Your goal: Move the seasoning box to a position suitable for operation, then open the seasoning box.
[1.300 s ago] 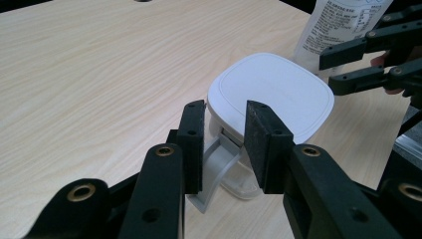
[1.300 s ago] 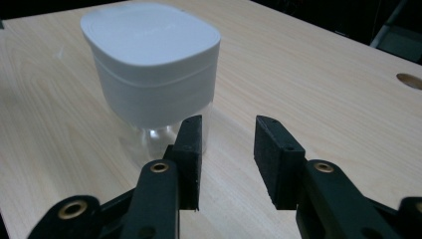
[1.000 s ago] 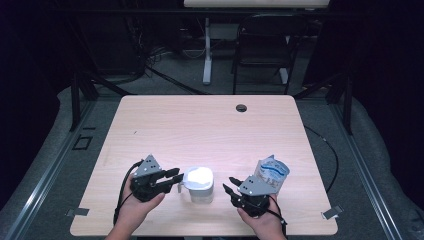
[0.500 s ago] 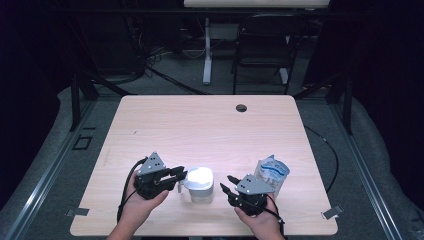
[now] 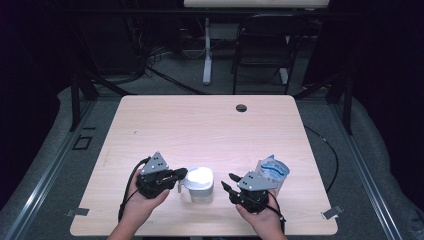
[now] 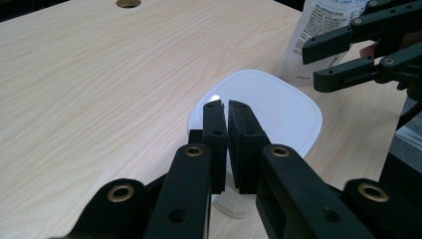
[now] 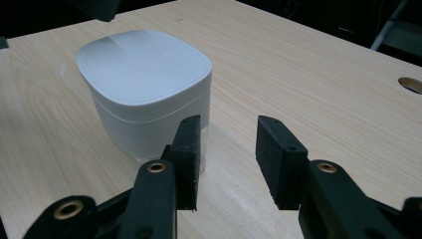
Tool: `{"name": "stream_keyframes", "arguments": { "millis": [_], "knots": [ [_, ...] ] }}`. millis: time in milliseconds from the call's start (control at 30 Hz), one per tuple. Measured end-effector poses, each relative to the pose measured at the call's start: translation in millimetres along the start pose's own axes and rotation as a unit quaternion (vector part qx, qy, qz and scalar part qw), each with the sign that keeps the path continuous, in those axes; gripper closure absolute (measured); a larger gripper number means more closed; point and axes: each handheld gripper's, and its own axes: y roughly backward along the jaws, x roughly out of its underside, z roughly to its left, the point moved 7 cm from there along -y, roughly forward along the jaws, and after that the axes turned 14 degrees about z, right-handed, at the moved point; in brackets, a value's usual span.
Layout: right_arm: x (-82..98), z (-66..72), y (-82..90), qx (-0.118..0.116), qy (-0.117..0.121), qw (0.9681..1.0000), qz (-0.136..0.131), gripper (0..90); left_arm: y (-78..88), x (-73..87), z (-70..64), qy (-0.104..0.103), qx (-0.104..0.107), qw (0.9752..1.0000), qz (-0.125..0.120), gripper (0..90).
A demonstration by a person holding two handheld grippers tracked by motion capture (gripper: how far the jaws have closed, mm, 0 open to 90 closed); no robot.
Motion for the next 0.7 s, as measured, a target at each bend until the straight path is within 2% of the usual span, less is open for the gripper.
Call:
{"name": "stream_keyframes", "arguments": {
  "millis": [133,267,367,500,600,633,700],
  "knots": [
    [-2.3,-0.1,1.2,-0.001,0.001,1.0000,-0.002,62.4,-0.1,-0.3,-0.4,0.000,0.000,1.0000,0.001,90.0],
    [-2.8,-2.4,1.3,0.000,-0.003,1.0000,-0.002,64.2,-3.4,-0.6,-0.9,-0.011,-0.009,0.9998,0.011,90.0],
    [-3.6,-3.6,1.4,-0.002,-0.006,1.0000,-0.002,67.1,-4.9,-0.9,-1.8,-0.013,-0.008,0.9998,0.014,90.0],
    [-4.3,-3.8,1.0,-0.004,-0.007,1.0000,0.000,71.2,-7.0,-0.3,-2.3,-0.022,-0.020,0.9993,0.024,90.0],
    [-4.7,-5.3,-1.0,-0.008,-0.007,0.9999,0.004,79.7,-9.8,1.2,0.3,-0.014,-0.016,0.9995,0.024,90.0],
    [-4.7,-5.3,-1.0,-0.008,-0.007,0.9999,0.004,79.7,-9.8,1.2,0.3,-0.014,-0.016,0.9995,0.024,90.0],
    [-5.5,-5.3,-3.4,-0.020,-0.007,0.9998,0.006,87.4,-12.2,2.2,0.7,-0.012,-0.013,0.9995,0.025,90.0]
  ]
}}
